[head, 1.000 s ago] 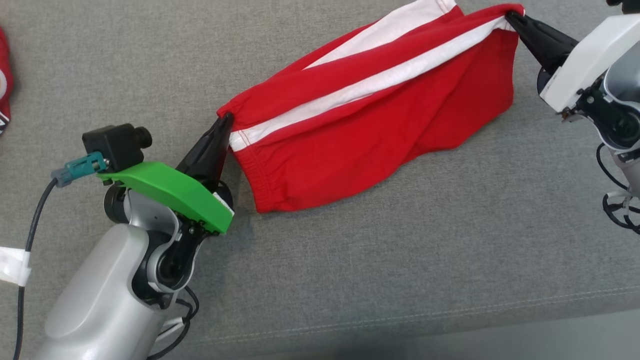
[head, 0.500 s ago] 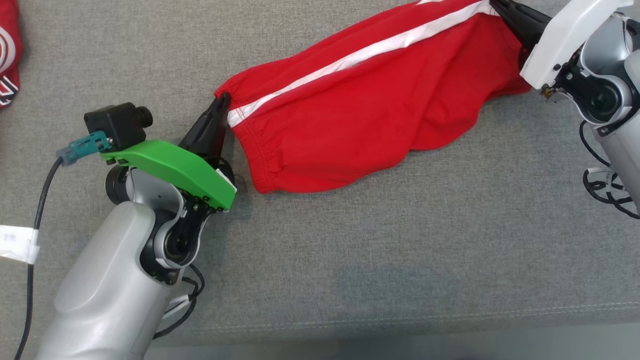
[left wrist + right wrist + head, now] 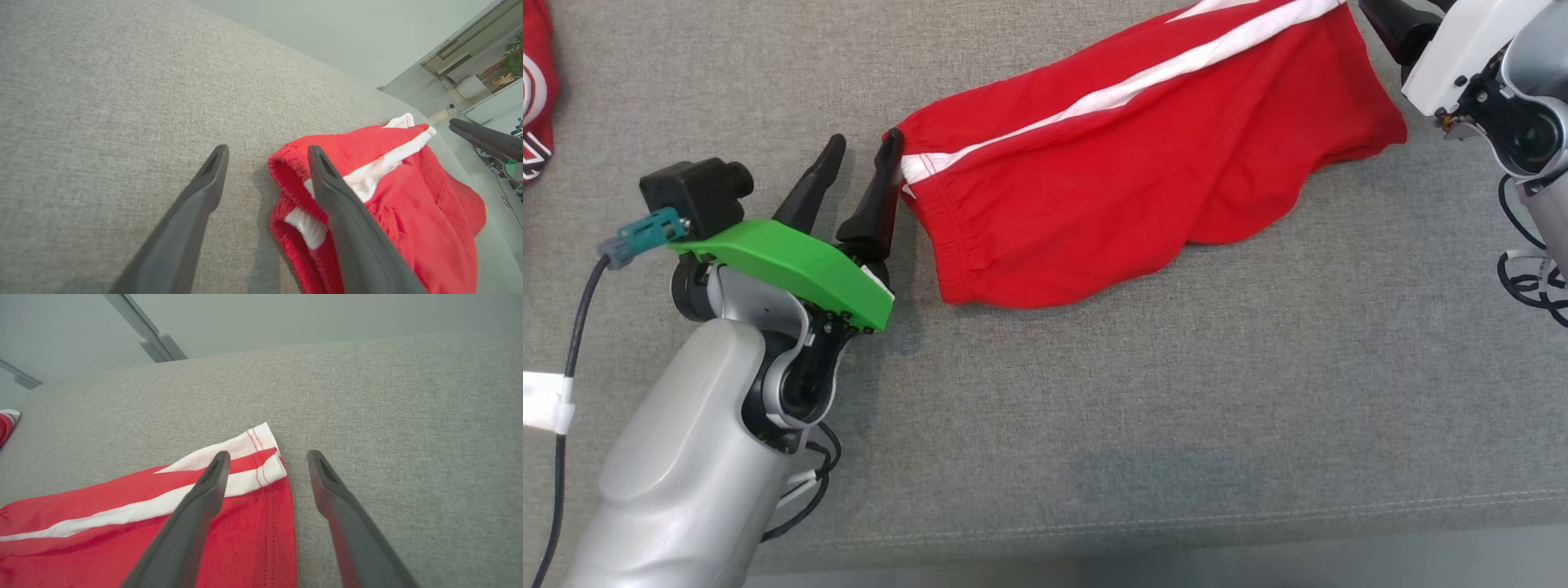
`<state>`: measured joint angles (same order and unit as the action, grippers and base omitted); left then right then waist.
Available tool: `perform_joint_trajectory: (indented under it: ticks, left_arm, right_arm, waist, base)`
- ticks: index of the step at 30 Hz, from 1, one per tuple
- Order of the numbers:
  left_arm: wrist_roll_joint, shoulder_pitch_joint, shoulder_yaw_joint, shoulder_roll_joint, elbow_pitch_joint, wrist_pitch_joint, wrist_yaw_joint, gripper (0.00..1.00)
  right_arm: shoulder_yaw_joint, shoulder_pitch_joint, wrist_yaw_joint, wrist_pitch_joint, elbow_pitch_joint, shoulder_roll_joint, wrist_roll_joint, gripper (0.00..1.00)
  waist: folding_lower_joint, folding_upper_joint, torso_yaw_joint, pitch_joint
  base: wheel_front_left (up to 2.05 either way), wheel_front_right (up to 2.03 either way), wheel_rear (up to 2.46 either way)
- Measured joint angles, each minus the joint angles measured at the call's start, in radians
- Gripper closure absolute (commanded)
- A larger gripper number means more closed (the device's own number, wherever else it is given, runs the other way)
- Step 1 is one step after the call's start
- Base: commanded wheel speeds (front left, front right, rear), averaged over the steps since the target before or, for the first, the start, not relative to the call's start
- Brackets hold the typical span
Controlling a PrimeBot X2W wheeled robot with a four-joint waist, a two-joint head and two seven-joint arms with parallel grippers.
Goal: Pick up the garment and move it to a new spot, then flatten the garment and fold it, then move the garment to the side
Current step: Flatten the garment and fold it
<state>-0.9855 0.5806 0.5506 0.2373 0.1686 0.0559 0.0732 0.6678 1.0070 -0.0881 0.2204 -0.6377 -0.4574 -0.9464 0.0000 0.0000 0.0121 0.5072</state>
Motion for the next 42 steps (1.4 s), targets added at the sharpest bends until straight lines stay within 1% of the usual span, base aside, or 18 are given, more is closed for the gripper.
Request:
perform_joint_trajectory:
  ticks: [3, 8, 10, 12, 16, 19, 20, 25, 30, 35, 37, 39, 42]
  left_arm:
    - [0.006, 0.0, -0.008, 0.004, 0.004, 0.019, -0.002, 0.0]
    - [0.029, -0.002, -0.023, 0.019, 0.0, 0.08, -0.012, 0.0]
    - [0.043, -0.003, -0.023, 0.023, -0.007, 0.101, -0.013, 0.0]
    - [0.075, -0.005, -0.023, 0.028, -0.016, 0.126, -0.013, 0.0]
    - [0.095, -0.024, -0.007, 0.027, -0.027, 0.158, -0.021, 0.0]
    - [0.136, -0.048, 0.006, 0.026, -0.037, 0.169, -0.02, 0.0]
    - [0.136, -0.048, 0.006, 0.026, -0.037, 0.169, -0.02, 0.0]
    - [0.156, -0.083, 0.005, 0.012, -0.053, 0.187, -0.019, 0.0]
    - [0.201, -0.128, -0.005, 0.008, -0.058, 0.193, 0.001, 0.0]
    - [0.221, -0.185, -0.028, 0.011, -0.058, 0.193, 0.015, 0.0]
    - [0.245, -0.204, -0.034, 0.012, -0.059, 0.193, 0.02, 0.0]
    - [0.268, -0.22, -0.036, 0.012, -0.059, 0.193, 0.024, 0.0]
    - [0.278, -0.24, -0.042, 0.009, -0.065, 0.194, 0.026, 0.0]
  right_arm:
    - [0.0, 0.004, -0.008, -0.009, -0.021, 0.0, 0.0, 0.0]
    - [-0.001, 0.01, -0.02, -0.07, -0.032, 0.005, 0.01, 0.0]
    - [0.0, 0.01, -0.026, -0.103, -0.031, 0.001, 0.026, 0.0]
    - [-0.005, 0.009, -0.026, -0.143, -0.029, 0.0, 0.028, 0.0]
    - [-0.02, -0.001, -0.026, -0.221, -0.021, 0.006, 0.027, 0.0]
    - [-0.022, -0.047, -0.026, -0.273, -0.016, 0.015, 0.023, 0.0]
    - [-0.022, -0.047, -0.026, -0.273, -0.016, 0.015, 0.023, 0.0]
    - [-0.025, -0.135, -0.034, -0.373, -0.002, 0.033, 0.021, 0.0]
    - [-0.027, -0.2, -0.035, -0.482, 0.027, 0.044, 0.036, 0.0]
    - [-0.033, -0.28, -0.033, -0.484, 0.051, 0.057, 0.058, 0.0]
    - [-0.047, -0.314, -0.024, -0.484, 0.057, 0.063, 0.058, 0.0]
    - [-0.064, -0.351, -0.023, -0.482, 0.064, 0.064, 0.055, 0.0]
    - [-0.099, -0.407, -0.006, -0.482, 0.068, 0.064, 0.038, 0.0]
  waist:
    - [0.0, 0.0, -0.001, -0.005]
    - [0.0, 0.0, -0.009, -0.025]
    - [0.0, 0.0, -0.013, -0.034]
    - [0.0, 0.0, -0.019, -0.043]
    - [0.0, 0.0, -0.035, -0.064]
    - [0.0, 0.0, -0.048, -0.083]
    - [0.0, 0.0, -0.048, -0.083]
    - [0.0, 0.0, -0.072, -0.121]
    - [0.0, 0.0, -0.1, -0.164]
    - [0.0, 0.0, -0.131, -0.209]
    - [0.0, 0.0, -0.143, -0.228]
    - [0.0, 0.0, -0.152, -0.246]
    - [0.0, 0.0, -0.159, -0.272]
  base:
    - [0.0, 0.0, 0.0]
    - [0.0, 0.0, 0.0]
    - [0.0, 0.0, 0.0]
    - [0.0, 0.0, 0.0]
    - [0.0, 0.0, 0.0]
    - [0.0, 0.0, 0.0]
    - [0.0, 0.0, 0.0]
    - [0.0, 0.0, 0.0]
    - [0.0, 0.0, 0.0]
    - [0.0, 0.0, 0.0]
    - [0.0, 0.0, 0.0]
    - [0.0, 0.0, 0.0]
    - [0.0, 0.0, 0.0]
